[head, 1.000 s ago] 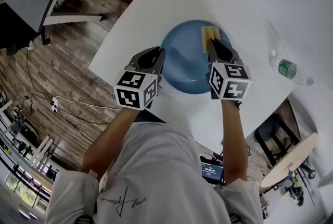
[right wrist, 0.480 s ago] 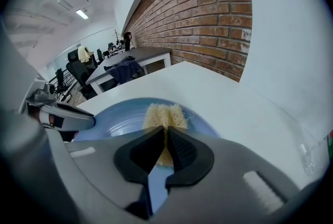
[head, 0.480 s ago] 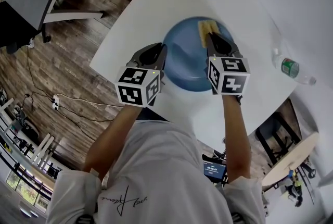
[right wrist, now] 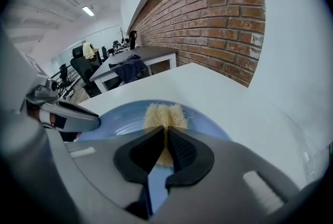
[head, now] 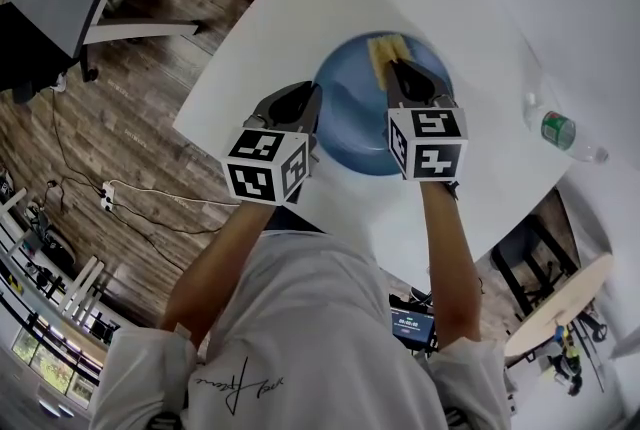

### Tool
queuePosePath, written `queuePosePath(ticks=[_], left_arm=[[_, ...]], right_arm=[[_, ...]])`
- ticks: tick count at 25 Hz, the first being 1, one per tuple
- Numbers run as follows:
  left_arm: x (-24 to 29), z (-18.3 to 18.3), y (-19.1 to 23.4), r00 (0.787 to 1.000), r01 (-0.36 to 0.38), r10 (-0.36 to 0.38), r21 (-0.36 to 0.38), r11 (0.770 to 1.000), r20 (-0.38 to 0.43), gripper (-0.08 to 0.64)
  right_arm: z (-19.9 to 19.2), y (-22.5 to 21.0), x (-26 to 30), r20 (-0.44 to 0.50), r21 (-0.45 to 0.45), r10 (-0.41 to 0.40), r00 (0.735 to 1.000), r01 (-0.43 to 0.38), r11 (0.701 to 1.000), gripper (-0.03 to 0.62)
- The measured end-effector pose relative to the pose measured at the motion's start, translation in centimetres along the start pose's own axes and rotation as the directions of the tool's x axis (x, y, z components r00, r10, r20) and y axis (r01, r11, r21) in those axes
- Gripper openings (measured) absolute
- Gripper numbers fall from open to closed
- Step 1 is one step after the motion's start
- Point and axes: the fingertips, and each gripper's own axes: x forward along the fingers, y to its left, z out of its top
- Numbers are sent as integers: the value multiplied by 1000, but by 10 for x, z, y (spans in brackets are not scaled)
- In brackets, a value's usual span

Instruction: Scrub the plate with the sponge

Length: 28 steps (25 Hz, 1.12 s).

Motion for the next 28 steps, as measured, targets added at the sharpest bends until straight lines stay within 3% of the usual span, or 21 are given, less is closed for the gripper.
queuePosePath(ticks=[28], left_arm=[[-1, 1, 2, 1000, -2, 2, -33, 999, 9, 38]], right_arm=[[2, 48, 8, -29, -118, 74, 997, -76, 990, 29]])
